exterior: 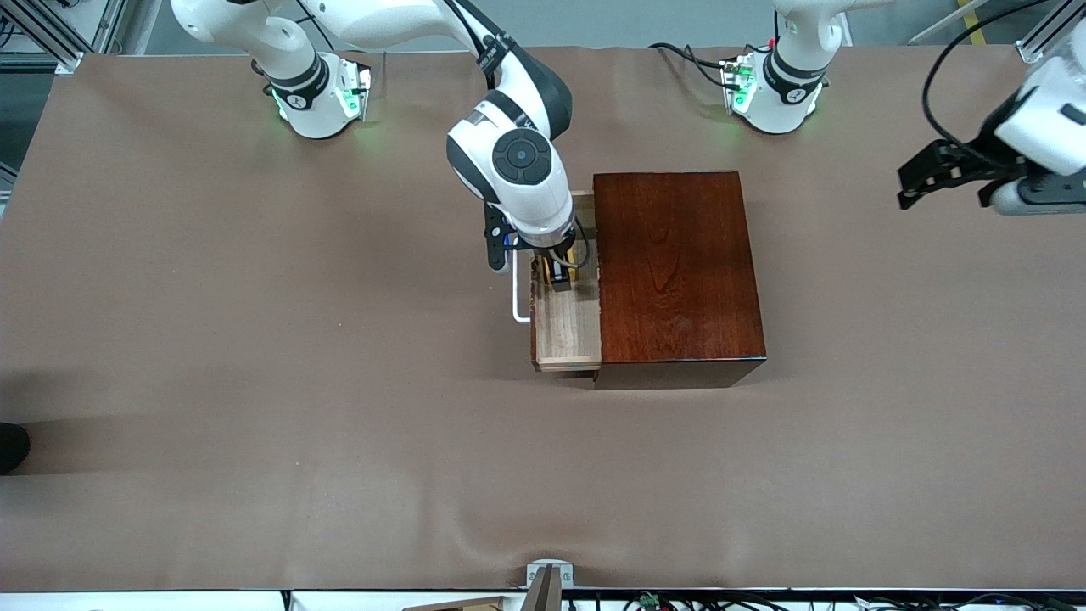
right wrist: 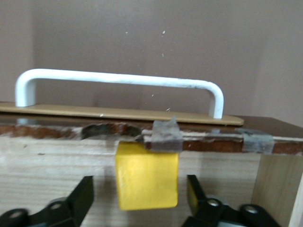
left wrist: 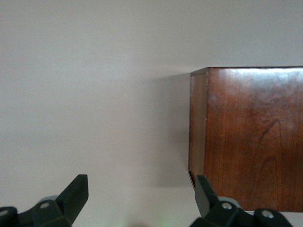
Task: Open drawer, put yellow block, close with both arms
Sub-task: 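Lower the cube into the drawer and open the right gripper, then withdraw the right gripper while the left gripper moves to the drawer front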
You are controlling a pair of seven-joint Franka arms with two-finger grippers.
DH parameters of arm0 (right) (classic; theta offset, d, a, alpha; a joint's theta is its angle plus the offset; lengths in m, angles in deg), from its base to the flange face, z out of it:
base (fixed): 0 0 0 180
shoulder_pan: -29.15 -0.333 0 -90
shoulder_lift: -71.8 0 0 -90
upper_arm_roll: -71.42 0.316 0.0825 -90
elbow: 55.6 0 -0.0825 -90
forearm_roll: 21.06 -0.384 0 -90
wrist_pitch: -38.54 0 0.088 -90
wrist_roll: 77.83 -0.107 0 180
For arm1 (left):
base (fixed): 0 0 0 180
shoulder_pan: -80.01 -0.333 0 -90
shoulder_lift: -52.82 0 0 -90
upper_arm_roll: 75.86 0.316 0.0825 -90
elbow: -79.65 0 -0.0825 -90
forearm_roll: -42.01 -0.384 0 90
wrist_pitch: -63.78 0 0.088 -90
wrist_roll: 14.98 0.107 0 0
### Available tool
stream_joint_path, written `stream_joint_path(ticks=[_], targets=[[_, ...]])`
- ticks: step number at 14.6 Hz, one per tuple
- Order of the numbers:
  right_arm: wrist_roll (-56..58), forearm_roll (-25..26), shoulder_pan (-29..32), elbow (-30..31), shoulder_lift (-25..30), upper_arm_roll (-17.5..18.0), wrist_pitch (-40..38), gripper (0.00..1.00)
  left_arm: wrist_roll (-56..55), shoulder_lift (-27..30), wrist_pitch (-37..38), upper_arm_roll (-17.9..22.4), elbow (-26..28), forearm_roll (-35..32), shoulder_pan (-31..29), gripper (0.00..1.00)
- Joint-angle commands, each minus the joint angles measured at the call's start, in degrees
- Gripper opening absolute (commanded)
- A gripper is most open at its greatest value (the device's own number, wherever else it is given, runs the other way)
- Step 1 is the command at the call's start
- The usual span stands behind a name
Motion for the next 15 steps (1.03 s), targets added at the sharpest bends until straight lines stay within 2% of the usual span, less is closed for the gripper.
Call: stream_joint_path(ticks=[1, 3, 7, 11, 13, 15], targets=[[-1.0, -0.8, 0.7, -3.9, -0.4, -0.2, -2.5, 0.98, -0.1, -2.1, 0.1, -2.8, -0.7, 1.1, -0.2, 1.0], [-0.4, -0.7, 1.4, -7.6, -0.5, -0.3, -7.2, 1.0, -1.4, -3.8, 0.0, -6.0, -0.9, 0.7, 0.0, 1.0], [2.0, -0.5, 3.4, -11.1, 0.2, -0.3, -12.4, 1.0, -10.3, -8.4, -0.6, -11.2, -2.9, 0.4, 1.5, 1.0], [8.0, -0.4, 6.4, -13.3, 0.6, -0.6, -16.8, 1.0, -18.6, -11.3, -5.2, -11.8, -2.9, 0.2, 8.3, 1.0], [12.1, 0.0, 8.6, -13.3, 1.9, -0.7, -16.8, 1.0, -27.3, -13.8, -8.8, -11.7, -3.1, 0.1, 13.2, 1.0], [16.2, 0.3, 10.2, -13.3, 2.6, -0.8, -16.8, 1.0, -34.0, -16.2, -12.1, -11.8, -3.4, -2.9, 17.3, 1.0]])
